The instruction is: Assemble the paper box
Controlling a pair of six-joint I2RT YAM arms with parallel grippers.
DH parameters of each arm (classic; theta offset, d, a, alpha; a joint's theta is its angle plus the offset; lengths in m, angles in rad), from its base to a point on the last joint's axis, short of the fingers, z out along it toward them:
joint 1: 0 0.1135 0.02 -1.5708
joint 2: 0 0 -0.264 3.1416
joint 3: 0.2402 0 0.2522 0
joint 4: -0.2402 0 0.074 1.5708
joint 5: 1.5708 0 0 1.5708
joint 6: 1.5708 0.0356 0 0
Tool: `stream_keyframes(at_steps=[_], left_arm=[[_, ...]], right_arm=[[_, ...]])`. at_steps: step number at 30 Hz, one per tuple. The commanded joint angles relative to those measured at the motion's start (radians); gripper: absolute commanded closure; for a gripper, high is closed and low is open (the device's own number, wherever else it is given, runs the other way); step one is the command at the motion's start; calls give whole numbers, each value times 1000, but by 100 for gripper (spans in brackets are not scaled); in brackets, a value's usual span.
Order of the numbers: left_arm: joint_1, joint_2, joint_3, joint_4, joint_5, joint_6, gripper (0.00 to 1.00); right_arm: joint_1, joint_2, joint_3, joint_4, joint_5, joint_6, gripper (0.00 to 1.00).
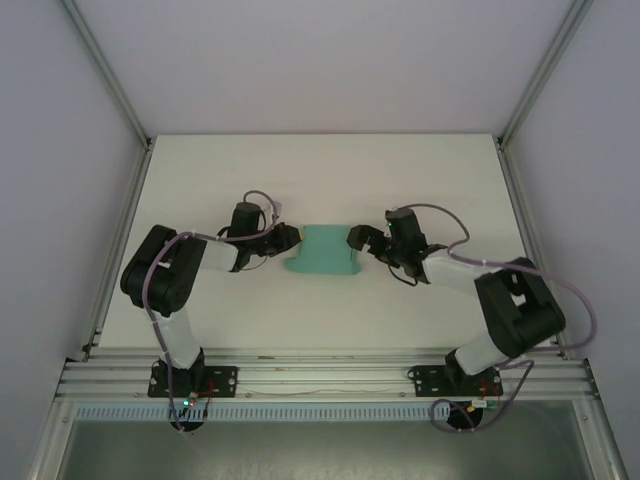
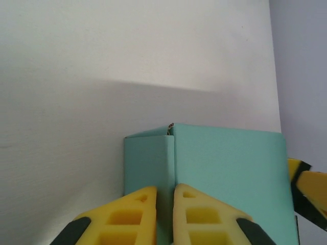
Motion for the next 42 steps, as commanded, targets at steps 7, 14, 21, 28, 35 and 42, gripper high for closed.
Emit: stream_keyframes(at_steps=[7,14,21,28,35,42], left_arm=[[21,30,-56,-52,-15,5,85],[21,-5,-16,-83,-22,37,76],[-12,-156,49,-139,-90,180,35],[-116,-414,62,-217,-230,545,0],[-246,-642,36,-446,-106,1120,0],[-366,-630,109,-712,-353,1494,0]], right_arm=[[-2,143,70,261,-292,136,13],[-1,162,75,322,-338,235,47],[-2,56,111,59,-225,249,56],[-35,-57,176,-230,-211,350,57],[-144,-121,239,-463,-422,564,54],[-161,-106,335,-667,-596,609,56]])
